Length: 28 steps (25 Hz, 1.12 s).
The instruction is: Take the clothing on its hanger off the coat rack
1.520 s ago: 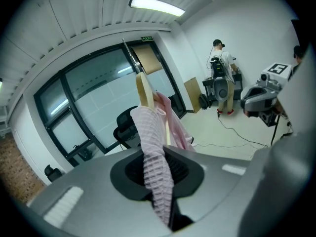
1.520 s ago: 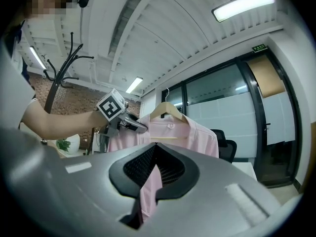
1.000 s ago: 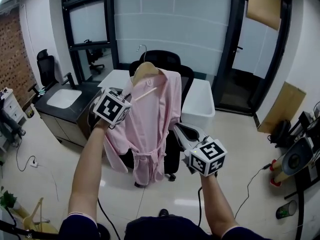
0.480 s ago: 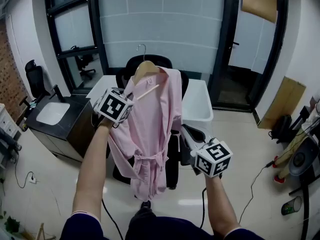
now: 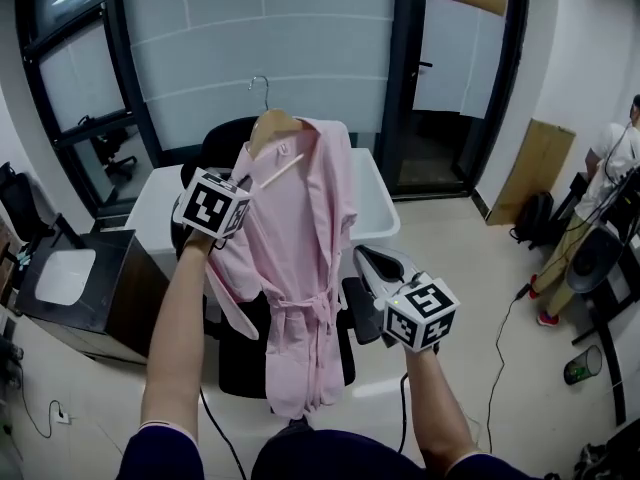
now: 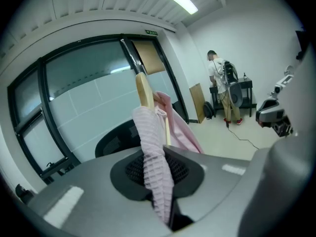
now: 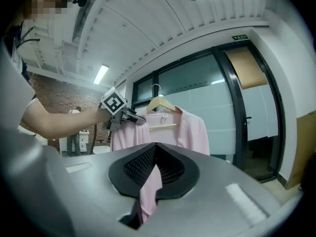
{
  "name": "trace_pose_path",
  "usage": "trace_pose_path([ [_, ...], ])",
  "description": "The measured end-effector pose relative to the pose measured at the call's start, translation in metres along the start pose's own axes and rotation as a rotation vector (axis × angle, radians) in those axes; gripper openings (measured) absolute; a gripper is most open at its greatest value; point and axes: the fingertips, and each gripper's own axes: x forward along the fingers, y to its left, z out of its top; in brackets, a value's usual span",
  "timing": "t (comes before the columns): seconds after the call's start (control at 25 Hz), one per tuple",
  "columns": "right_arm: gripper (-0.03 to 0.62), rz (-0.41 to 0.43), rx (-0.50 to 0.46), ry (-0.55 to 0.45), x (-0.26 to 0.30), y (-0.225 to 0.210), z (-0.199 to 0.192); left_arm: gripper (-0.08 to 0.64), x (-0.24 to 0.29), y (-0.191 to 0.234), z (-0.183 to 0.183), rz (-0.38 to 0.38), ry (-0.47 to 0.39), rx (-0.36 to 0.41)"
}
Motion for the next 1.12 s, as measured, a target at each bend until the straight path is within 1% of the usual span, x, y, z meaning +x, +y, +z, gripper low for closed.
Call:
trace_pose_path([
  [0.16,0.000,-0.039,0.017,0.009,0.007,-0.015,-0.003,0.035,0.020,0.000,0.006,-0.037,-0.004,0.016],
  [0.28,0.000,-0.044,0.020,0.016,0.015,-0.013,-0.007,0.037,0.029,-0.006,-0.007,-0.065,0.011,0.032],
  [0.44,0.000,-0.050,0.026,0.032,0.023,-0.004,-0.024,0.037,0.032,-0.022,-0.049,-0.098,0.018,0.031],
  [0.56,0.000,-0.052,0.041,0.050,0.020,-0.013,-0.027,0.037,0.038,-0.044,-0.071,-0.118,0.039,0.021],
  [0.68,0.000,-0.043,0.052,0.071,0.019,-0.010,-0.035,0.037,0.040,-0.068,-0.103,-0.134,0.059,0.005],
  [0.92,0.000,-0.025,0.074,0.127,0.017,0.003,-0.061,0.038,0.047,-0.100,-0.168,-0.127,0.097,-0.060],
  [1.12,0.000,-0.011,0.088,0.167,0.013,0.012,-0.077,0.038,0.053,-0.127,-0.213,-0.125,0.142,-0.088],
])
